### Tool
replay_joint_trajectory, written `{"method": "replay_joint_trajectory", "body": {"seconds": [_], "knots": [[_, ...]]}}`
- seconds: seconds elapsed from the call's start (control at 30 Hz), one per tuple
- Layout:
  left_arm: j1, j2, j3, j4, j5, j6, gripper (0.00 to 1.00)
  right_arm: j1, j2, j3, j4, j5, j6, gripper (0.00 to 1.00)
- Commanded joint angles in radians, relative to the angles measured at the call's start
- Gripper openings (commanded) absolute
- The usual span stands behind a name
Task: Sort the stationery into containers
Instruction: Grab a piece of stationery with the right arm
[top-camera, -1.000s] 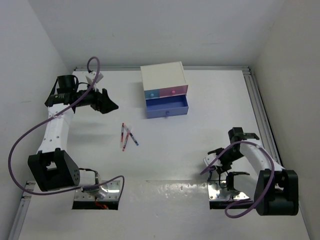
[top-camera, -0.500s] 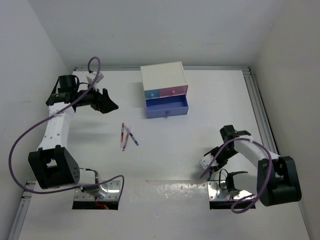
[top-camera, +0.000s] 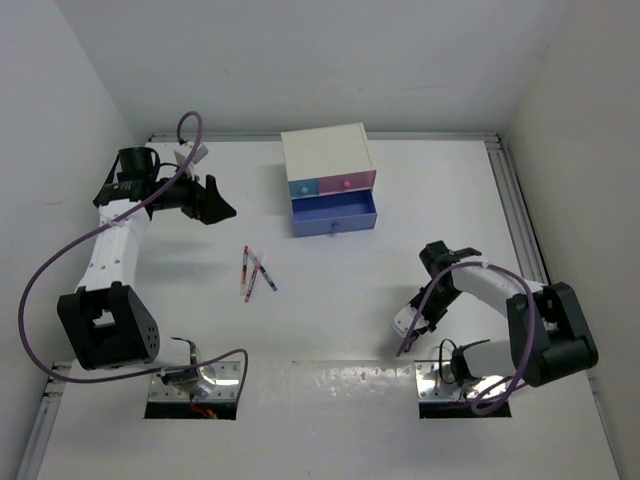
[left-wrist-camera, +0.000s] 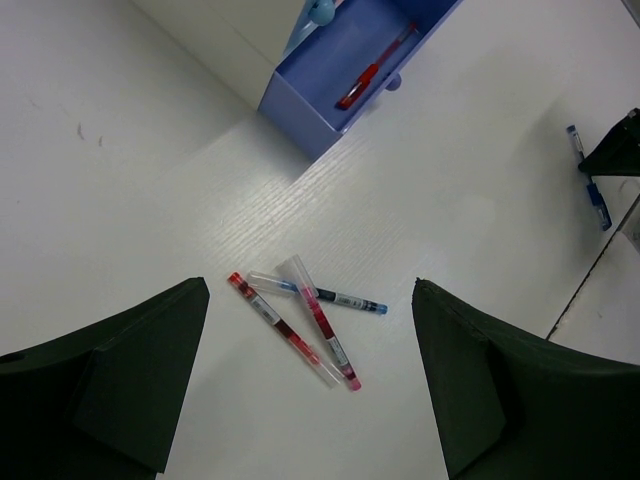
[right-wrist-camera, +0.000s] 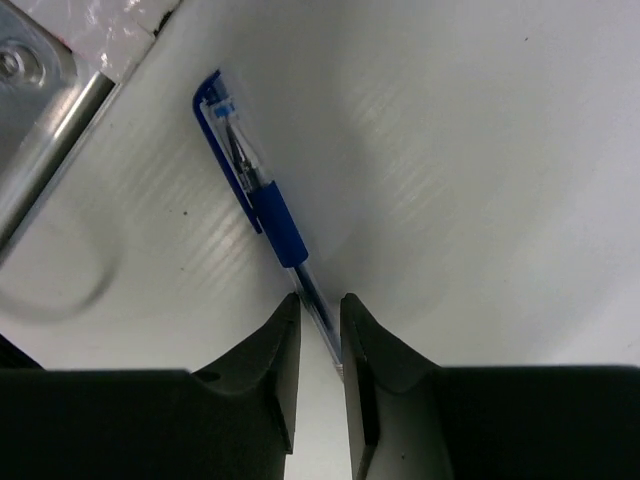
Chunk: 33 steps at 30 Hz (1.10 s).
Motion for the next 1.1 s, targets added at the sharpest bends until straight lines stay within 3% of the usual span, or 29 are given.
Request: {"method": "replay_joint_trajectory", "body": {"seconds": [0.0,0.2,0.43,0.67,0.83,0.97,1.07], "knots": [[-0.003,0.015,0.050,0.000,0.023,0.030,0.89,0.044,0.080,0.015,0.112,0.171,-0.112,0.22],[-0.001,0.021,0.065,-0.012,0.020,0.044,0.89,0.116,0.174,0.085,0.038,0.272,-0.043,0.19],[0.002,0.006,0.059,-0.030,0.008,0.064,0.89,0.185,0.198,0.059,0.116,0.312,0.057,0.15],[0.001,0.009,0.060,-0.033,0.008,0.068,0.89,0.211,0.175,0.076,0.127,0.272,0.152,0.00],[0.004,0.006,0.056,-0.027,0.011,0.067,0.89,0.234,0.138,0.272,0.075,0.153,0.381,0.00],[0.010,0.010,0.044,-0.003,0.017,0.047,0.89,0.243,0.178,0.575,0.069,0.111,0.591,0.00],[0.008,0.029,0.039,0.016,0.028,0.027,0.89,0.245,0.247,0.738,0.144,0.135,0.660,0.00]]}}
